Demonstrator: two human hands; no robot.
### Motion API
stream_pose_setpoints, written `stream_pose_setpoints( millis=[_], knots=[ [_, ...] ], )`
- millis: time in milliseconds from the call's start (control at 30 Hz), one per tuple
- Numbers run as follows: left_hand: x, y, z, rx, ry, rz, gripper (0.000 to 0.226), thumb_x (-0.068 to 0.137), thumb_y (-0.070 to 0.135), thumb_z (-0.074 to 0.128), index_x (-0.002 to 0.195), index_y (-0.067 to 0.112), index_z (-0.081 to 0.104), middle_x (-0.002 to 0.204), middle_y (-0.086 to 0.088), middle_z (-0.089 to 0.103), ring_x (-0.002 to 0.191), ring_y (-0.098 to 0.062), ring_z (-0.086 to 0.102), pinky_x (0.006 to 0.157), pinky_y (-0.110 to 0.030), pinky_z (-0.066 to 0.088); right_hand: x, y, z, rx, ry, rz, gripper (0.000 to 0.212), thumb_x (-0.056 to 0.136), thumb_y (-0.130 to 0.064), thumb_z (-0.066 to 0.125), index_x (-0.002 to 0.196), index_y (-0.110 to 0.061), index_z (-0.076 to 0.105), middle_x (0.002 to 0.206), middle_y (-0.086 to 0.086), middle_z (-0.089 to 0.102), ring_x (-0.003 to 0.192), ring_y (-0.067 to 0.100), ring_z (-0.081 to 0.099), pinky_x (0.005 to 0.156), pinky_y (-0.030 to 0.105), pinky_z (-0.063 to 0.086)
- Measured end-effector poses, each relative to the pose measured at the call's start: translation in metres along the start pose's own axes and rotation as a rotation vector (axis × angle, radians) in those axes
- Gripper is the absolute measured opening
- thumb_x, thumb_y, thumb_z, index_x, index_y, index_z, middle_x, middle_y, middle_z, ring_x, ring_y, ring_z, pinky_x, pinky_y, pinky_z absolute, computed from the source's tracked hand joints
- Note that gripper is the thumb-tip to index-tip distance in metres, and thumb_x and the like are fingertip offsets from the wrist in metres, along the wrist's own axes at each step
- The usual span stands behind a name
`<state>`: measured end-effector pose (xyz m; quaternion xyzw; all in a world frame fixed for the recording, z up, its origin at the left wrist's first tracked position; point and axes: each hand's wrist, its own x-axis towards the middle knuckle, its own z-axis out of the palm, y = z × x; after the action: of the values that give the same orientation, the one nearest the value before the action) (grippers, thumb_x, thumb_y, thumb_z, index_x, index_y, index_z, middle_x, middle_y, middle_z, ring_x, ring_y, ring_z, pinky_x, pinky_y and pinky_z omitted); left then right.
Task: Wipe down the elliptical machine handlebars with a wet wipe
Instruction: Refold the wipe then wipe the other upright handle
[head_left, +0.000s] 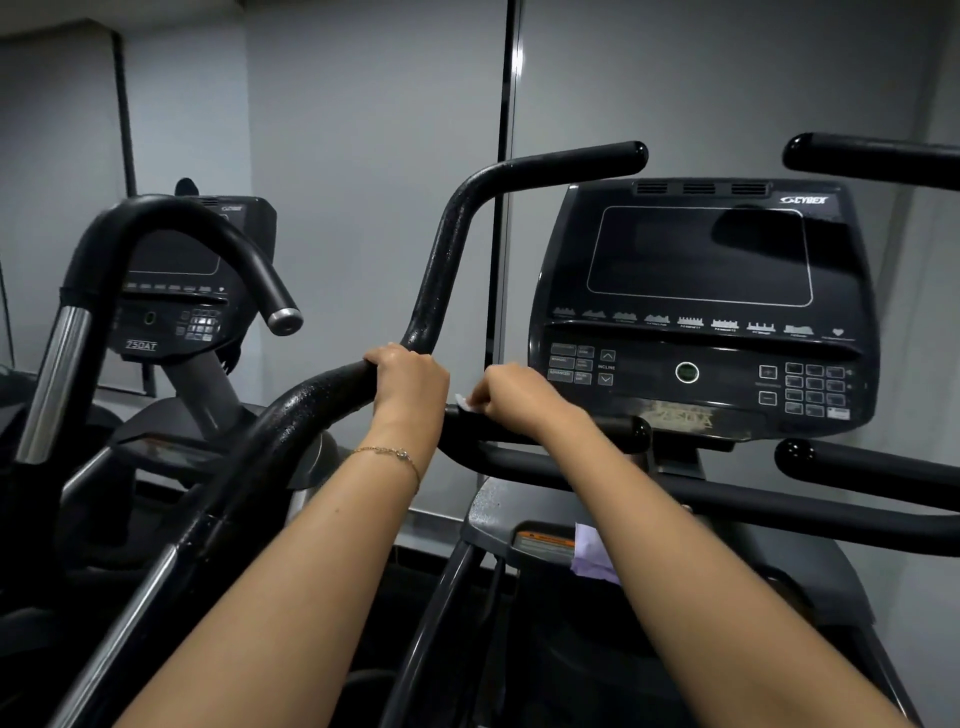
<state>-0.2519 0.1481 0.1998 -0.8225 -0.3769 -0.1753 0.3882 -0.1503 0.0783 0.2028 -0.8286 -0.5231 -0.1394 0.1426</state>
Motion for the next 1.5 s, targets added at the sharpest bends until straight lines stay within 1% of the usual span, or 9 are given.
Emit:
stream_pose_setpoints(
  millis=[267,400,600,867,1033,1167,1233,1367,1500],
  knots=[
    [0.007,0.008,0.008,0.032,-0.016,-0.026,0.029,0.088,0.005,0.051,0.116,0.006,0.061,0.106,-0.010,0.065,0.099,-0.031,0.057,0.088,-0.045,0.046,-0.024,0.022,-0.023,-0.060,0.020,0.108,0.024,0.092,-0.023,0.053,0.102,-0.013,0.072,0.102,0.013,0.070,0.096,0.031,0.063,0.084,0.035,0.050],
    [0.007,0.009,0.008,0.034,-0.003,-0.017,0.029,0.088,0.005,0.052,0.115,0.006,0.061,0.106,-0.010,0.064,0.099,-0.031,0.057,0.088,-0.044,0.046,-0.021,0.012,-0.001,-0.169,0.129,0.171,0.024,0.089,-0.005,0.046,0.096,-0.008,0.068,0.090,0.016,0.065,0.093,0.036,0.061,0.068,0.031,0.040],
    [0.004,0.002,-0.005,0.018,-0.048,0.012,0.032,0.088,0.005,0.053,0.119,0.004,0.058,0.110,-0.011,0.065,0.101,-0.032,0.060,0.089,-0.045,0.049,-0.049,0.032,-0.027,-0.228,0.147,0.046,0.025,0.089,-0.014,0.055,0.106,-0.025,0.069,0.104,0.004,0.070,0.098,0.025,0.063,0.076,0.029,0.044],
    [0.057,-0.027,-0.049,-0.240,-0.132,-0.095,0.025,0.086,0.008,0.050,0.107,0.012,0.063,0.096,0.000,0.068,0.085,-0.020,0.067,0.076,-0.029,0.056,-0.028,0.078,-0.108,0.855,0.303,0.474,0.021,0.091,-0.003,0.043,0.086,-0.010,0.062,0.074,0.007,0.054,0.056,0.015,0.049,0.033,0.013,0.039],
    [0.100,-0.023,-0.065,-0.485,0.047,-0.184,0.015,0.090,0.009,0.050,0.101,0.012,0.060,0.070,0.000,0.050,0.053,-0.014,0.043,0.044,-0.021,0.025,0.001,0.098,-0.146,1.156,0.423,0.525,0.014,0.093,-0.003,0.039,0.095,0.001,0.053,0.075,0.013,0.052,0.039,0.010,0.051,0.029,0.013,0.037],
    [0.120,-0.017,-0.053,-0.621,0.021,-0.264,0.023,0.087,0.002,0.050,0.108,0.008,0.059,0.101,-0.006,0.063,0.085,-0.022,0.063,0.052,-0.025,0.037,0.030,0.102,-0.174,1.271,0.589,0.335,0.018,0.091,0.003,0.046,0.102,0.012,0.058,0.075,0.011,0.057,0.047,0.012,0.059,0.050,0.016,0.051],
    [0.124,-0.012,-0.042,-0.683,0.008,-0.309,0.025,0.087,0.000,0.049,0.109,0.008,0.059,0.104,-0.008,0.063,0.091,-0.024,0.063,0.059,-0.028,0.041,0.047,0.107,-0.188,1.140,0.723,0.224,0.029,0.090,0.003,0.050,0.117,0.010,0.054,0.082,0.008,0.060,0.061,0.014,0.061,0.061,0.020,0.052],
    [0.134,-0.011,-0.027,-0.762,0.007,-0.376,0.025,0.088,0.001,0.048,0.111,0.006,0.057,0.106,-0.010,0.061,0.093,-0.026,0.063,0.061,-0.030,0.043,0.082,0.115,-0.209,0.235,1.015,0.123,0.031,0.094,-0.008,0.044,0.120,-0.006,0.060,0.105,0.011,0.057,0.092,0.017,0.053,0.077,0.020,0.038],
    [0.131,-0.007,-0.027,-0.742,0.006,-0.388,0.030,0.090,0.002,0.048,0.119,0.005,0.051,0.112,-0.010,0.058,0.099,-0.026,0.062,0.069,-0.032,0.050,0.117,0.112,-0.205,-0.330,0.869,0.132,0.030,0.096,-0.014,0.043,0.117,-0.008,0.062,0.114,0.009,0.058,0.105,0.025,0.049,0.083,0.028,0.039]
  ],
)
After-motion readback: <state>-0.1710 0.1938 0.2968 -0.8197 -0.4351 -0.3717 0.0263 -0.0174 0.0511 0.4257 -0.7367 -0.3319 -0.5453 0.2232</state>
